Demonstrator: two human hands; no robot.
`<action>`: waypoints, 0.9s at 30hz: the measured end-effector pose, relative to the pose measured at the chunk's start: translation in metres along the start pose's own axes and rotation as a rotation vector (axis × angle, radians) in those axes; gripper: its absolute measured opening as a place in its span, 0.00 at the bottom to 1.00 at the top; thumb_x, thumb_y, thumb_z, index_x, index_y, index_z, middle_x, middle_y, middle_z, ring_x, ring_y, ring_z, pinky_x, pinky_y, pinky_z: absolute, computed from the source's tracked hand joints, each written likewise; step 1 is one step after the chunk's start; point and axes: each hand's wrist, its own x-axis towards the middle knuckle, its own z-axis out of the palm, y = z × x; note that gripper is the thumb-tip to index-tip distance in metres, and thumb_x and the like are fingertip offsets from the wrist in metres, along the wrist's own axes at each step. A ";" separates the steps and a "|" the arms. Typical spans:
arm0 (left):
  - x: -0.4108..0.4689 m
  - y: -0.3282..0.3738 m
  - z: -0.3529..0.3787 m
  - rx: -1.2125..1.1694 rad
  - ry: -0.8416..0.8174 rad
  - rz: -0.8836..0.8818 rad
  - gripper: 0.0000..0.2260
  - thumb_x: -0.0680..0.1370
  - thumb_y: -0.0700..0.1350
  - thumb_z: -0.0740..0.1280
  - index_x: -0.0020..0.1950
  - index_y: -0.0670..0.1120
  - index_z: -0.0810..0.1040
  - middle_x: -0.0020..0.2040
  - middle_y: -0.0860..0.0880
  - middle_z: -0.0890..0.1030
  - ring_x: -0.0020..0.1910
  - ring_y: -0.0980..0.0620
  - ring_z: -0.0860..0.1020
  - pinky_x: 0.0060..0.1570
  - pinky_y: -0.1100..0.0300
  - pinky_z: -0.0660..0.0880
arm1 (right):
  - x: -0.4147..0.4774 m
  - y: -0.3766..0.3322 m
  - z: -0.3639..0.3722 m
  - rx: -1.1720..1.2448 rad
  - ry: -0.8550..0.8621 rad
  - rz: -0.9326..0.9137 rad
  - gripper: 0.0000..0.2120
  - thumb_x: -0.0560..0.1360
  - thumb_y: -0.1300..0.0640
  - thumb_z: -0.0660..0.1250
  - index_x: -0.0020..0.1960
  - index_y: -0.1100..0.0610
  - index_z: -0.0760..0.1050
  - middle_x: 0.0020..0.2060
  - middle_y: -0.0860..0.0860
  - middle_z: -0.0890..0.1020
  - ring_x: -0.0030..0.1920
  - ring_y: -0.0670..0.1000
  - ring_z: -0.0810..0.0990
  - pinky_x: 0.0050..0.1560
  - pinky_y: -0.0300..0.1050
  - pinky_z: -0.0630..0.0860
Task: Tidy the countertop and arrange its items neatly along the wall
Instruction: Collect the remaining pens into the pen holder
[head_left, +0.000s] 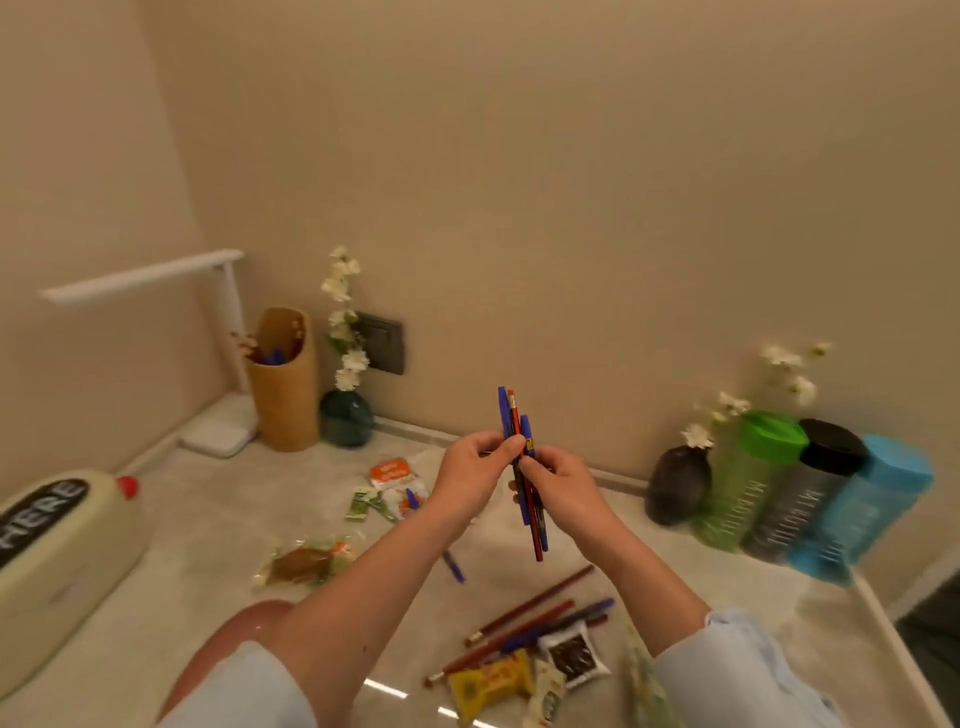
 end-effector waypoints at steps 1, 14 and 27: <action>0.004 0.003 -0.016 0.026 0.012 0.006 0.06 0.79 0.46 0.66 0.48 0.48 0.83 0.38 0.56 0.81 0.35 0.68 0.77 0.34 0.73 0.70 | 0.006 -0.007 0.012 -0.024 -0.005 -0.021 0.12 0.81 0.58 0.59 0.45 0.50 0.79 0.35 0.49 0.80 0.37 0.47 0.78 0.42 0.45 0.77; 0.079 0.067 -0.258 0.311 0.120 0.284 0.03 0.78 0.48 0.67 0.48 0.56 0.80 0.44 0.54 0.81 0.45 0.55 0.80 0.48 0.57 0.77 | 0.124 -0.137 0.198 0.031 -0.012 -0.315 0.08 0.78 0.58 0.65 0.50 0.50 0.82 0.42 0.47 0.86 0.44 0.44 0.84 0.46 0.42 0.79; 0.142 0.012 -0.326 0.521 0.252 0.325 0.12 0.75 0.50 0.71 0.59 0.55 0.80 0.52 0.57 0.82 0.52 0.57 0.78 0.52 0.60 0.75 | 0.190 -0.126 0.269 -0.149 0.136 -0.324 0.10 0.77 0.57 0.66 0.56 0.50 0.82 0.48 0.46 0.85 0.49 0.44 0.82 0.50 0.41 0.79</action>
